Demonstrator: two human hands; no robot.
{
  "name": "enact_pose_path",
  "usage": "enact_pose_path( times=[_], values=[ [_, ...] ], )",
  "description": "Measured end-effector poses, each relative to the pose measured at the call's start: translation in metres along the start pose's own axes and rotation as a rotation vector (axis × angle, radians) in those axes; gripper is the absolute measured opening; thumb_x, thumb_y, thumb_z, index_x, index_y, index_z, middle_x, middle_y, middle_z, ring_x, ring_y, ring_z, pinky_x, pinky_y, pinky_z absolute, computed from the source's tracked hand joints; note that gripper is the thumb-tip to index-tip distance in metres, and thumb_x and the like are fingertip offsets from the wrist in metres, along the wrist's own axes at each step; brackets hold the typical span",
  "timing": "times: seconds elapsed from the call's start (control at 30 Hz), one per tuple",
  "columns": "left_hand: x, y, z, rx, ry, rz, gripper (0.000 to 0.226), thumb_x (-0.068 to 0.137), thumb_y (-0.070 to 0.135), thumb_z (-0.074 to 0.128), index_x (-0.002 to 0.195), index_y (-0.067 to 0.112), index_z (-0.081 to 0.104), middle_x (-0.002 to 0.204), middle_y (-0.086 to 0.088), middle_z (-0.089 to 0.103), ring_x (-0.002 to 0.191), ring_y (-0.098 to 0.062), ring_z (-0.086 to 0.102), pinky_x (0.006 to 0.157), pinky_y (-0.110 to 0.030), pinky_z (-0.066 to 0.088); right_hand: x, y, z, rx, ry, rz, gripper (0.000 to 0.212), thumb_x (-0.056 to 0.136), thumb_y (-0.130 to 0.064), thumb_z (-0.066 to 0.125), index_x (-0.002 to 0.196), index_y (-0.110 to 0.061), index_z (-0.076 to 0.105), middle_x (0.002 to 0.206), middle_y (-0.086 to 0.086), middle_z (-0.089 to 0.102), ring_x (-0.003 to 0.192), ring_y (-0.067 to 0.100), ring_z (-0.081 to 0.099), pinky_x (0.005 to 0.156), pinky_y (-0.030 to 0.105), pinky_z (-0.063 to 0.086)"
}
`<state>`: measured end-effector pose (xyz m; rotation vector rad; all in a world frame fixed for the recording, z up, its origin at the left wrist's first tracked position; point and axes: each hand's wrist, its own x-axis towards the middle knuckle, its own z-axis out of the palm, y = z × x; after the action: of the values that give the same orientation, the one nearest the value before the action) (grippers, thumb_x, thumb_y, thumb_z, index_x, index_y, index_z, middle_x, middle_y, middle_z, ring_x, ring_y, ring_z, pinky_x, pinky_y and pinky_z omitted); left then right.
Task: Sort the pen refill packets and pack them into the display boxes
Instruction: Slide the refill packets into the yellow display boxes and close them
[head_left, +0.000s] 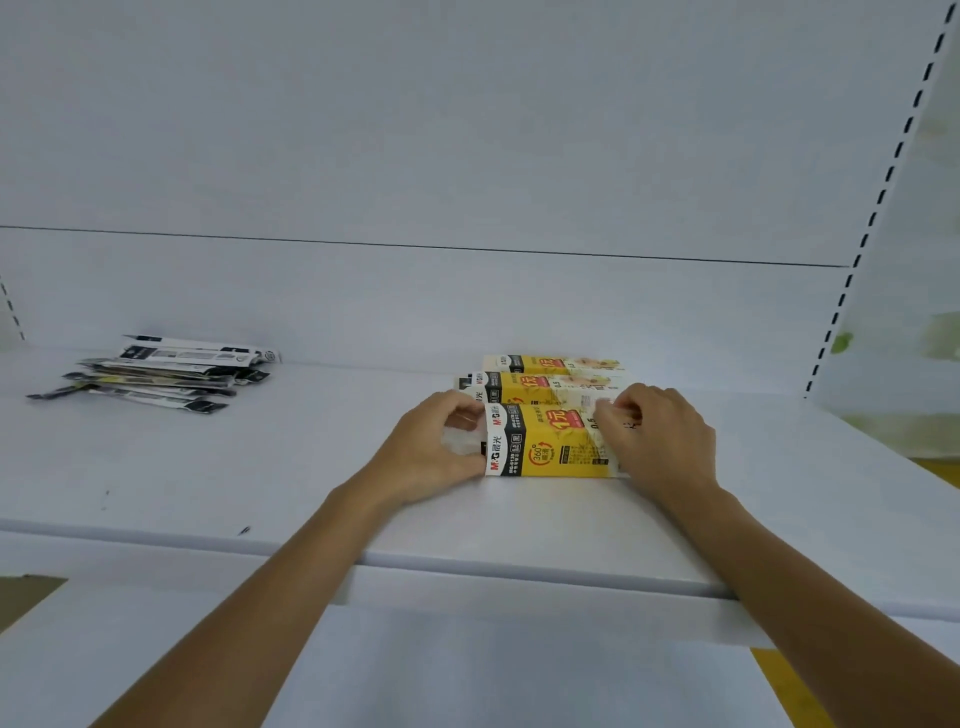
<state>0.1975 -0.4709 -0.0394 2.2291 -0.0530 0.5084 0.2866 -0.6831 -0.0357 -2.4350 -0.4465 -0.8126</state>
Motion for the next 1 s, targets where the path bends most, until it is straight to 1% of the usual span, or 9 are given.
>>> enact_pose_path(
  times=[0.2,0.33,0.43,0.57,0.63,0.7,0.8,0.87,1.0],
  values=[
    [0.001,-0.002,-0.003,-0.184,-0.186,-0.051,0.072,0.059,0.021,0.084,0.121,0.023,0.047,0.116,0.010,0.058,0.102,0.006,0.055,0.081,-0.007,0.042,-0.004,-0.004,-0.003,-0.031,0.008,0.000,0.028,0.088,-0.032,0.047,0.069,-0.011,0.050,0.068,-0.001,0.049,0.074,0.021,0.047,0.059,0.029,0.033],
    [0.002,0.005,0.002,-0.037,-0.120,-0.035,0.060,0.070,0.011,0.079,0.121,0.020,0.049,0.112,0.007,0.059,0.099,-0.005,0.058,0.084,-0.010,0.042,-0.007,-0.005,-0.002,-0.057,0.023,-0.031,0.028,0.086,-0.029,0.045,0.067,-0.008,0.049,0.065,0.003,0.053,0.071,0.022,0.047,0.056,0.029,0.036],
    [0.003,0.008,0.001,0.016,-0.122,-0.033,0.068,0.070,0.018,0.079,0.128,0.021,0.044,0.115,0.006,0.060,0.097,-0.005,0.055,0.075,-0.007,0.038,-0.008,-0.002,-0.001,-0.063,0.018,-0.039,0.027,0.086,-0.028,0.044,0.069,-0.008,0.050,0.067,0.003,0.056,0.071,0.021,0.047,0.054,0.028,0.034],
    [-0.008,-0.004,-0.015,0.176,-0.153,-0.059,0.092,0.069,0.041,0.078,0.143,0.027,0.025,0.125,0.009,0.053,0.113,-0.010,0.048,0.091,-0.023,0.035,-0.004,-0.001,0.000,-0.107,-0.017,-0.043,0.025,0.087,-0.023,0.044,0.072,-0.005,0.054,0.070,0.005,0.058,0.071,0.025,0.050,0.056,0.031,0.039],
    [-0.017,-0.013,-0.026,0.240,-0.164,-0.054,0.087,0.070,0.044,0.077,0.142,0.027,0.031,0.129,0.011,0.049,0.120,-0.008,0.045,0.094,-0.022,0.034,-0.005,-0.002,0.001,-0.160,-0.006,-0.066,0.032,0.086,-0.028,0.037,0.066,-0.006,0.051,0.063,0.005,0.056,0.066,0.027,0.049,0.059,0.034,0.040],
    [-0.025,-0.020,-0.039,0.228,-0.134,-0.010,0.068,0.071,0.039,0.078,0.131,0.026,0.049,0.126,0.014,0.052,0.119,-0.004,0.048,0.098,-0.021,0.037,-0.005,-0.005,-0.001,-0.217,-0.004,-0.090,0.038,0.082,-0.033,0.029,0.063,-0.010,0.053,0.060,0.001,0.056,0.067,0.025,0.052,0.071,0.037,0.039],
    [-0.030,-0.028,-0.062,0.282,-0.041,0.063,0.045,0.075,0.031,0.076,0.117,0.027,0.059,0.115,0.015,0.057,0.106,-0.003,0.053,0.094,-0.020,0.038,0.001,-0.013,-0.005,-0.230,-0.020,-0.171,0.027,0.088,-0.025,0.047,0.103,-0.011,0.066,0.096,0.004,0.070,0.103,0.025,0.057,0.100,0.048,0.029],
    [-0.030,-0.033,-0.079,0.322,0.029,0.073,0.038,0.078,0.029,0.073,0.114,0.025,0.061,0.110,0.015,0.057,0.102,-0.005,0.052,0.093,-0.020,0.038,0.008,-0.026,-0.009,-0.195,-0.005,-0.274,0.036,0.087,-0.019,0.054,0.121,-0.009,0.058,0.114,0.007,0.066,0.112,0.027,0.054,0.099,0.046,0.033],
    [-0.035,-0.047,-0.112,0.378,0.257,0.054,0.027,0.082,0.023,0.069,0.109,0.022,0.066,0.110,0.010,0.058,0.112,-0.012,0.049,0.094,-0.018,0.030,0.023,-0.081,-0.007,-0.028,0.039,-0.385,0.048,0.086,-0.011,0.054,0.133,-0.005,0.046,0.140,0.010,0.046,0.122,0.030,0.044,0.091,0.044,0.040]
  ],
)
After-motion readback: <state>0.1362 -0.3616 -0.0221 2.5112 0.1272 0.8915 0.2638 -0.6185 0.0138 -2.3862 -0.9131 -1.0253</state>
